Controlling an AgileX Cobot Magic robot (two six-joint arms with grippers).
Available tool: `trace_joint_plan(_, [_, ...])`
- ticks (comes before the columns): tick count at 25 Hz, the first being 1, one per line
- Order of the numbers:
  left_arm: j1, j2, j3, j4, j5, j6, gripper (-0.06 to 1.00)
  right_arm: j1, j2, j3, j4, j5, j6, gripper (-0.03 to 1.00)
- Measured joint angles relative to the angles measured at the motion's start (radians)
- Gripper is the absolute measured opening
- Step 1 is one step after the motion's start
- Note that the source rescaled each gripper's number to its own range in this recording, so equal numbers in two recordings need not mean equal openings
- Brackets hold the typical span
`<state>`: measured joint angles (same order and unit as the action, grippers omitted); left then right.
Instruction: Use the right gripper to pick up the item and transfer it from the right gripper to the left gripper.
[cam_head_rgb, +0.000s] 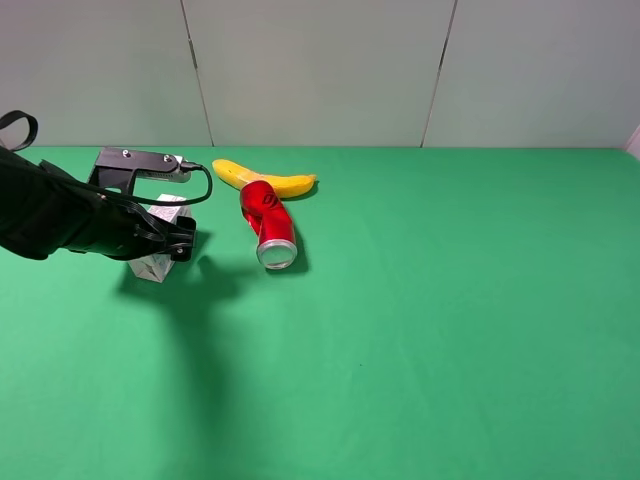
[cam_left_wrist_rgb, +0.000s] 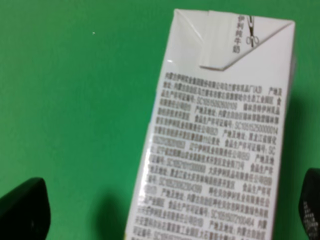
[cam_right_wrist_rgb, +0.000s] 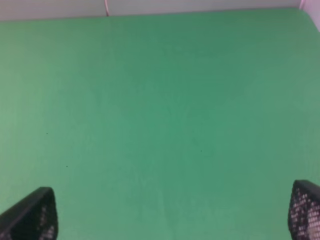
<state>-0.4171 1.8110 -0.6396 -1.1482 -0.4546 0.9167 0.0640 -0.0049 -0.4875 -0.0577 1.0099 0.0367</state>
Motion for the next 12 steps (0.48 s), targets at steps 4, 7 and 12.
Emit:
trace_joint_plan(4, [0.000,0.000,0.000,0.000,0.030,0.000,1.00,0.000,0.000,0.000,0.000,0.000,0.000,1.00])
trace_joint_plan(7, [0.000,0.000,0.000,0.000,0.076,0.000,1.00,0.000,0.000,0.000,0.000,0.000,0.000,1.00])
trace_joint_plan(12, [0.000,-0.013,0.000,0.007,0.162,0.001,1.00,0.000,0.000,0.000,0.000,0.000,0.000,1.00])
